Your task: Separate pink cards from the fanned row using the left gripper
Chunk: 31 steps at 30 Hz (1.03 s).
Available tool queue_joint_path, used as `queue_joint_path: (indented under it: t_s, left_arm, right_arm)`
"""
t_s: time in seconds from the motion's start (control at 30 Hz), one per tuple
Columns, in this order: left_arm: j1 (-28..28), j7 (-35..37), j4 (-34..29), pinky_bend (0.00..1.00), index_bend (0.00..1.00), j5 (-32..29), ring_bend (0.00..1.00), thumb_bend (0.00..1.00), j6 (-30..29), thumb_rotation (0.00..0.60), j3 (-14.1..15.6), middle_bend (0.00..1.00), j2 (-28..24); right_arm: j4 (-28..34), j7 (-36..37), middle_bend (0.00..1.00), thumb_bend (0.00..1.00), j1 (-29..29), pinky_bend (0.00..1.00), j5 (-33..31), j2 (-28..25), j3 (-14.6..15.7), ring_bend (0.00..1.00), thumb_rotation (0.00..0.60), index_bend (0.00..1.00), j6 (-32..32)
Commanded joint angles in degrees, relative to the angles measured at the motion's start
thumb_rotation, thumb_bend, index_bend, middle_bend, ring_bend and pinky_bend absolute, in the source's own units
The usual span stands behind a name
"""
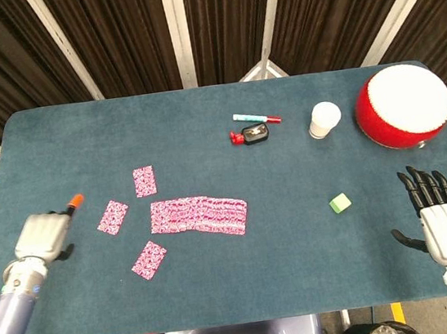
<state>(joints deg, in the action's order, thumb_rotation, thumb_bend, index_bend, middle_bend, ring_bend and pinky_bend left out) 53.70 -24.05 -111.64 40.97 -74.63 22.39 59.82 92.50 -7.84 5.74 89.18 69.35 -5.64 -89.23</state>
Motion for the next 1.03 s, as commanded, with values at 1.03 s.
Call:
queue_joint_path:
  t_s: [1.03]
  left_arm:
    - [-35.33, 13.42, 25.56, 0.08, 0.11, 32.2, 0.09, 0.43, -23.28, 0.6, -10.03, 0.1, 10.28]
  right_arm:
    - [0.33, -5.75, 0.07, 0.13, 0.17, 0.07, 0.08, -0.73, 0.39, 0.1, 0.6, 0.09, 0.71]
